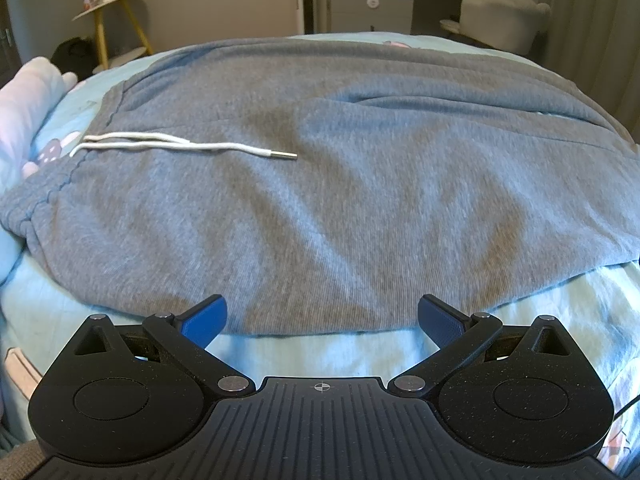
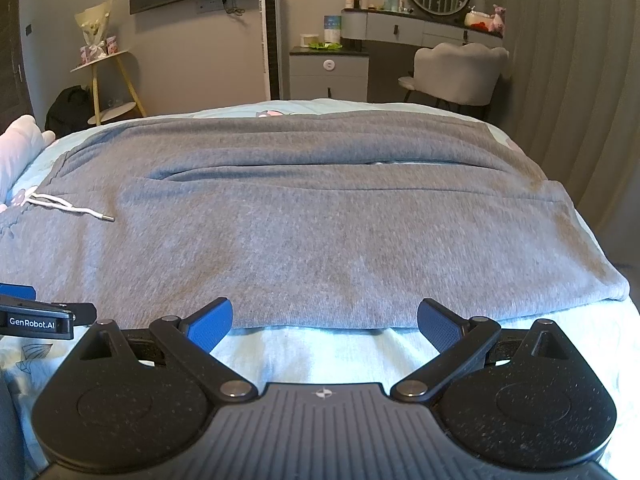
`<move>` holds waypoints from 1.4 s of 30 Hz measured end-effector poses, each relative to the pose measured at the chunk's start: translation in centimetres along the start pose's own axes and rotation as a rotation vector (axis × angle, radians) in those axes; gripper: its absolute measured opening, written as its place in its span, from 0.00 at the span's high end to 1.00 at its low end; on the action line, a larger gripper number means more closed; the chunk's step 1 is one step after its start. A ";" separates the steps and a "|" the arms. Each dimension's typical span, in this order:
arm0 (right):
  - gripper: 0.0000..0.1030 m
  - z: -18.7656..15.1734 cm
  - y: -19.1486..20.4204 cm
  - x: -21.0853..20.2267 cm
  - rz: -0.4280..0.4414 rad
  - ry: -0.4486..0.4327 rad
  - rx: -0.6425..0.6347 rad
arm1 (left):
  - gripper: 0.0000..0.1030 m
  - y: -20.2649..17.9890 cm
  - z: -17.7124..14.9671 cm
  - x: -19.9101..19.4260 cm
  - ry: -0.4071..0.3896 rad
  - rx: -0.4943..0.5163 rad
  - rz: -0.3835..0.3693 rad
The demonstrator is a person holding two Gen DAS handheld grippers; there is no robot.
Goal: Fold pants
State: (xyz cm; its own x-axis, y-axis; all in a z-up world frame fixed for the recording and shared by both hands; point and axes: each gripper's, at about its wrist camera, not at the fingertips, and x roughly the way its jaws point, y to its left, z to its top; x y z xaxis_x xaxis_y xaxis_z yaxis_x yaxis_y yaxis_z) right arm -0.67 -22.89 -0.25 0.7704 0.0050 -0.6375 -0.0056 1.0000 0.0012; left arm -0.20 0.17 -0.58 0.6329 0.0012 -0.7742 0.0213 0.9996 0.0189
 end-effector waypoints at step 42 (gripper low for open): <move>0.04 0.0 -0.7 0.3 0.010 0.015 0.045 | 0.00 0.0 0.2 0.1 0.023 -0.010 -0.015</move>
State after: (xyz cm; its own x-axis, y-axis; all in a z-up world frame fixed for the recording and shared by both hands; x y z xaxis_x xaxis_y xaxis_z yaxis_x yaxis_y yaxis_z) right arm -0.45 -23.61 -0.42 0.7611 0.0151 -0.6485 0.0161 0.9990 0.0422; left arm 0.05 0.16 -0.57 0.6150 -0.0134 -0.7884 0.0228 0.9997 0.0008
